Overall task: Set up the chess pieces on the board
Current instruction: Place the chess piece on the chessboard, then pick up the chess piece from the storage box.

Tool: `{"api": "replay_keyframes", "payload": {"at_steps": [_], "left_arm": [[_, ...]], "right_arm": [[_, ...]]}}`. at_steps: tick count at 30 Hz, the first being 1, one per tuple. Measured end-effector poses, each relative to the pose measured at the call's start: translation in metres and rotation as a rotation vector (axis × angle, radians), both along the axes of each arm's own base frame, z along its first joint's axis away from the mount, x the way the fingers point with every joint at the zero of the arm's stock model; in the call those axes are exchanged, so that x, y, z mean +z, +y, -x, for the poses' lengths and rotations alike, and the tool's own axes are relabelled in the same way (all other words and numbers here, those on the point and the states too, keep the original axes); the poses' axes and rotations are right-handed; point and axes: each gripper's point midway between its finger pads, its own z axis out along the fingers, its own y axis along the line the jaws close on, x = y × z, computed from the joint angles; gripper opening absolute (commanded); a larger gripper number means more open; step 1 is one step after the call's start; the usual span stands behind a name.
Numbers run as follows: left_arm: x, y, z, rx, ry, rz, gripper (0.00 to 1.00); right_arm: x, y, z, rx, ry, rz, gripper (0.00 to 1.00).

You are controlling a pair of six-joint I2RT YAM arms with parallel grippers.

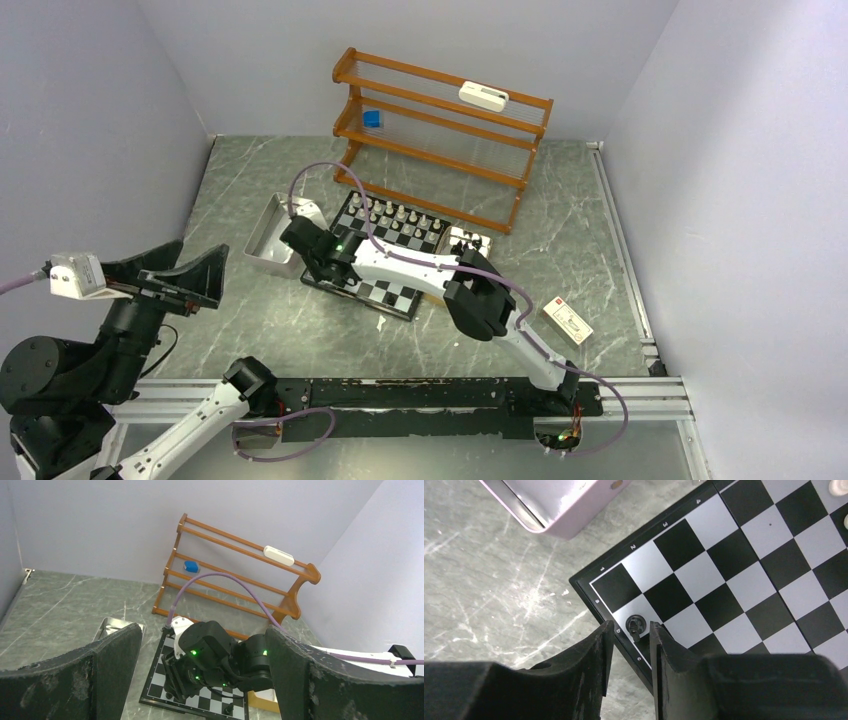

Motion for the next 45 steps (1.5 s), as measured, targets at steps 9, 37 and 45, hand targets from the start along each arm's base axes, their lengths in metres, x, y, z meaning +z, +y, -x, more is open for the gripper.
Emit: {"api": "replay_keyframes", "payload": {"at_steps": [9,37,45], "left_arm": [[-0.006,-0.002,-0.003,0.001,0.012,-0.011,0.97],[-0.188,-0.093,-0.09,-0.114,0.465,-0.437,0.98],[-0.199,-0.101,-0.102,-0.123,0.484,-0.516,0.97]], "right_arm": [[0.008,0.002,-0.001,0.001,-0.009,-0.016,0.41],[0.068,-0.249,-0.043,-0.364,-0.068,-0.019,0.3],[0.054,-0.289,-0.058,-0.444,-0.062,-0.002,0.29]]}}
